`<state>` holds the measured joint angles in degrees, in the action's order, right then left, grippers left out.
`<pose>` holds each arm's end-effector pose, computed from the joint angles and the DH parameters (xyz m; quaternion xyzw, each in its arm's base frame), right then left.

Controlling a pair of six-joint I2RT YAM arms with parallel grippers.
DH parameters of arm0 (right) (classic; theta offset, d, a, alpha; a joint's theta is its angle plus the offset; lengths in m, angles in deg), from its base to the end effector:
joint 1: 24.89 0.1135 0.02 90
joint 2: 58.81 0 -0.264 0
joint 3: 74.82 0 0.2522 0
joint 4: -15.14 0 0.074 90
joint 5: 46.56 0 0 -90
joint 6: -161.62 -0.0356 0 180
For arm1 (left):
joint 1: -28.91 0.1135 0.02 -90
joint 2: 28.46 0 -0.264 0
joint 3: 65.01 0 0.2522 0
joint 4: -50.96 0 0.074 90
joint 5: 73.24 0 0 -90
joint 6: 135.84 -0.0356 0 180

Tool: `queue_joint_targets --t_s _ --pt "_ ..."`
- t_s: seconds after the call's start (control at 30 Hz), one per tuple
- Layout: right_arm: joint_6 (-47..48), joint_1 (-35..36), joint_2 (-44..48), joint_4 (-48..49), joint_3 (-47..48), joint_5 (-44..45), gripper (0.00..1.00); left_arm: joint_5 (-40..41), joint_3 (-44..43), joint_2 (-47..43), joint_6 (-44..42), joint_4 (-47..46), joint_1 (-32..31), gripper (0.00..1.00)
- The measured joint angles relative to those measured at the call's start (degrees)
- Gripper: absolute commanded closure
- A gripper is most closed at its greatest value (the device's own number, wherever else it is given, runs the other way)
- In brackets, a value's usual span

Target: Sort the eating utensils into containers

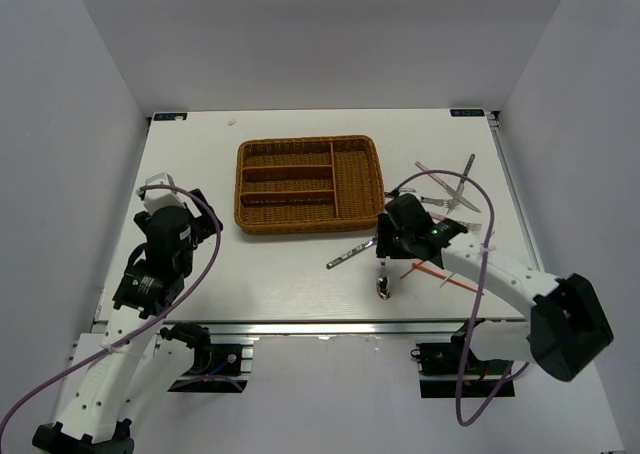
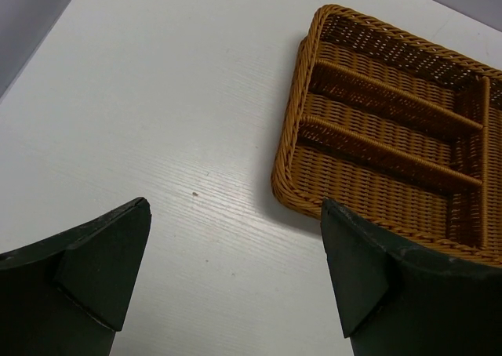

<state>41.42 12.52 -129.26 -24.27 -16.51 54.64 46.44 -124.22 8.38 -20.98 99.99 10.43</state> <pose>0.1996 0.1439 0.2239 -0.0270 0.9399 0.1058 0.3236 0.1343 -0.0263 0.3207 -0.1800 0.8139 0.0152 0.5521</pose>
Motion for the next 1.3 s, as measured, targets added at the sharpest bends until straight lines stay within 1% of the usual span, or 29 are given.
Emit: queue_joint_targets --t_s 0.2,0.3,0.33,0.37,0.5,0.6,0.67,0.7,0.83,1.07,1.17,1.3 --pt "-1.84 1.25 -8.31 3.72 0.00 5.18 0.51 -0.66 0.02 0.57 -0.02 -0.20 0.00 0.02" --pt "-2.34 1.36 -11.43 6.10 -0.28 5.70 0.53 -1.01 0.02 0.57 -0.07 -0.33 0.00 0.02" --pt "-2.43 1.36 -11.93 6.60 -0.39 5.77 0.60 -1.16 0.04 0.57 -0.09 -0.46 0.00 0.02" --pt "-2.47 1.36 -13.07 7.50 -0.59 5.81 0.64 -1.27 0.04 0.59 -0.17 -0.59 0.00 0.02" --pt "-3.08 1.36 -15.72 9.53 -1.60 6.73 0.69 -1.66 0.04 0.81 -0.24 -0.61 0.00 0.02" --pt "-3.69 1.36 -15.72 11.13 -2.12 7.65 0.82 -1.73 0.04 0.83 -0.24 -0.61 0.00 0.02" --pt "-4.04 1.31 -15.43 12.17 -2.75 8.15 0.97 -1.79 0.07 0.83 -0.24 -0.63 0.00 0.02" --pt "-4.11 1.22 -15.26 12.55 -3.04 8.26 1.00 -1.81 0.07 0.83 -0.24 -0.63 0.00 0.02" --pt "-5.46 0.52 -13.84 12.44 -4.15 9.33 1.00 -1.84 0.09 0.87 -0.24 -0.63 0.00 0.02" --pt "-5.51 -3.52 -6.05 5.09 -5.60 12.55 1.00 -1.86 0.11 1.18 -0.26 -0.63 0.00 0.02" --pt "-4.31 -6.10 -4.37 2.54 -4.31 14.62 1.00 -1.86 0.11 1.51 -0.26 -0.63 0.00 0.02" --pt "-1.84 -8.15 -4.72 -1.18 -1.27 18.82 1.00 -1.88 0.11 1.75 -0.26 -0.61 0.00 0.02"
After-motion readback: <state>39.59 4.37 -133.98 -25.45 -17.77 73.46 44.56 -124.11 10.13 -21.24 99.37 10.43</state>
